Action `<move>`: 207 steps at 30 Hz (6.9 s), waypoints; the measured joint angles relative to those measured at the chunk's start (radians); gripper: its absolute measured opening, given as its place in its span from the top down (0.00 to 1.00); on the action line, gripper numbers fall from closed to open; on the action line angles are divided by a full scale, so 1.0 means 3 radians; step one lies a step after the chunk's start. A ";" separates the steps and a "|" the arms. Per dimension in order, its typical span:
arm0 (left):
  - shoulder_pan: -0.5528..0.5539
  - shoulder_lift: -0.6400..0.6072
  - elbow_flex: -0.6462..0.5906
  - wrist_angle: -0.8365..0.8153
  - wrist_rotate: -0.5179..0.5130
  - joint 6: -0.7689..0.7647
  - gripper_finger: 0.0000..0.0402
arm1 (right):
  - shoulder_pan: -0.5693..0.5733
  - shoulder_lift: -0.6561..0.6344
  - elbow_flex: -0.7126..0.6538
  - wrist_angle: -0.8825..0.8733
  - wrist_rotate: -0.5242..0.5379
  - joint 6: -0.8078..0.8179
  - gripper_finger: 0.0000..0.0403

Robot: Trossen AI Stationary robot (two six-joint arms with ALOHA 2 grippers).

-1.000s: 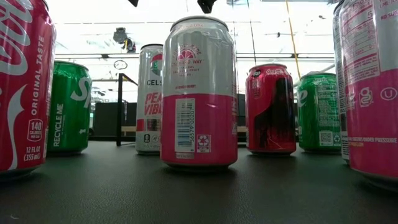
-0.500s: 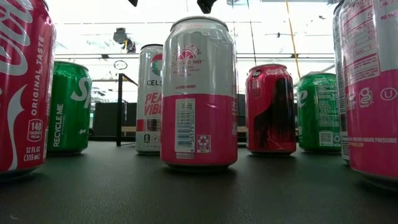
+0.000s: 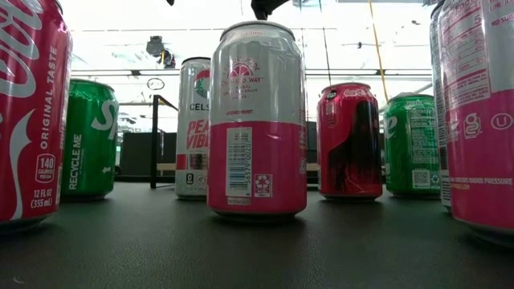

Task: Place canned beverage on shelf
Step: Put the top red soda can on the shelf

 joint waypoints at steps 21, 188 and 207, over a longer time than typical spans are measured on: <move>-0.0061 -0.0375 -0.0001 -0.1274 -0.1363 0.0019 0.03 | -0.0151 -0.0284 -0.0216 -0.0606 0.0704 -0.0435 0.34; 0.1815 0.0347 0.0198 -0.0789 0.0059 0.0825 0.18 | -0.2293 0.1492 -0.0224 0.0966 -0.0801 -0.0606 0.34; 0.1802 0.0342 0.0200 -0.0879 0.0011 0.0863 0.35 | -0.2292 0.1492 -0.0224 0.0942 -0.0795 -0.0536 0.29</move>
